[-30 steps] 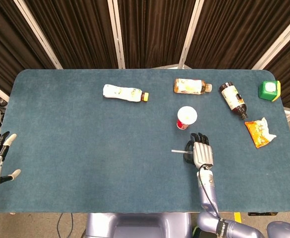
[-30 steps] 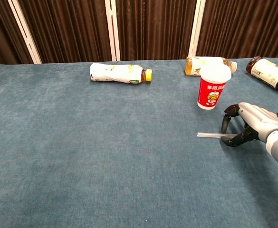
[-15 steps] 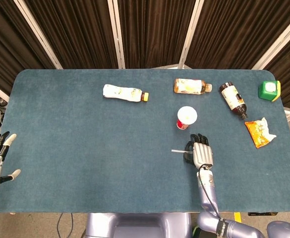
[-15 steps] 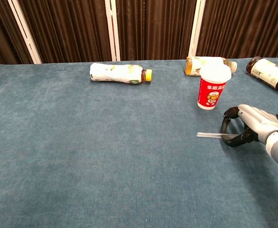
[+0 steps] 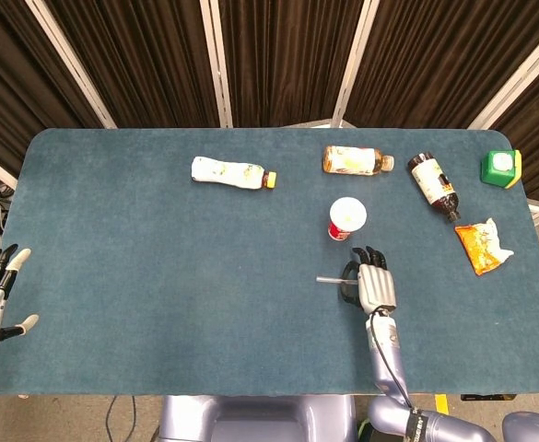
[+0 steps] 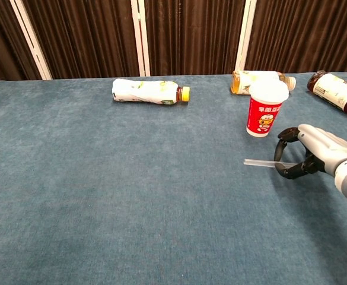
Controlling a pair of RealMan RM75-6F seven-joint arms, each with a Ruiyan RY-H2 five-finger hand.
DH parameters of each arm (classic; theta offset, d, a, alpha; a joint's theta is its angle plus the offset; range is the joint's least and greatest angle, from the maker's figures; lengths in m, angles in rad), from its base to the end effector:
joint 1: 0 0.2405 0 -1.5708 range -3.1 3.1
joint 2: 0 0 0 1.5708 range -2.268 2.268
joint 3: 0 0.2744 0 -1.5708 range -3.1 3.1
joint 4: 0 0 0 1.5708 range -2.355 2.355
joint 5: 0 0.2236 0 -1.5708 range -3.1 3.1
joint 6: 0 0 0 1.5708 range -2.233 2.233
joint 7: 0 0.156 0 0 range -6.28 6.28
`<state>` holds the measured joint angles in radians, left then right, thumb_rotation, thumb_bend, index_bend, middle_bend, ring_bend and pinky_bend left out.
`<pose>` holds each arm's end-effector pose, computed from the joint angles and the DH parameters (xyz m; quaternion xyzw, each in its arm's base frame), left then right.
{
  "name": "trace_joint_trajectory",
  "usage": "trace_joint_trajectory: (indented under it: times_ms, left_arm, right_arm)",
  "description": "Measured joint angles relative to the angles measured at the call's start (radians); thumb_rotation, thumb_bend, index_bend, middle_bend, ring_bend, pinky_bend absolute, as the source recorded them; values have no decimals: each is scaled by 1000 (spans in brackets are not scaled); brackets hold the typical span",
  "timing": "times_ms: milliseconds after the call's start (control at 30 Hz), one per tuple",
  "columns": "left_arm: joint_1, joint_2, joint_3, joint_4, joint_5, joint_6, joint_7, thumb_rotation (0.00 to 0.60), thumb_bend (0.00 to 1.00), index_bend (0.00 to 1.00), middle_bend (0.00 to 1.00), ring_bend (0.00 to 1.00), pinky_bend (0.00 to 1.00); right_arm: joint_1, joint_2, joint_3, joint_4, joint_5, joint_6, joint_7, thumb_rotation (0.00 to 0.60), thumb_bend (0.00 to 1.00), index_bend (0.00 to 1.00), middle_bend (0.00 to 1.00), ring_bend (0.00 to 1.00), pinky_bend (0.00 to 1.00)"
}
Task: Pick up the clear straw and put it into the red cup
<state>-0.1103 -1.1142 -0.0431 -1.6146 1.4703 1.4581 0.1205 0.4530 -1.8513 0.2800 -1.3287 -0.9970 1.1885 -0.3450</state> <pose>-0.3340 0.2025 0.1530 -0.6191 -0.3592 -0.3458 0.6067 -0.2268 -0.3186 -0.0783 0.5465 -0.5380 0.3813 0.5162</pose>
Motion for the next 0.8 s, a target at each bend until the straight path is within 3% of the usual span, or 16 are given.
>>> trace_joint_trajectory:
  times_ms: [400, 800]
  left_arm:
    - [0, 0, 0, -1, 0, 0, 0, 600, 76, 0, 0, 0, 0]
    - [0, 0, 0, -2, 0, 1, 3, 600, 76, 0, 0, 0, 0]
  right_arm:
    - [-43, 64, 26, -135, -63, 86, 114, 600, 448, 581, 172, 0, 0]
    - [-111, 181, 191, -367, -47, 131, 431, 600, 446, 595, 190, 0, 0]
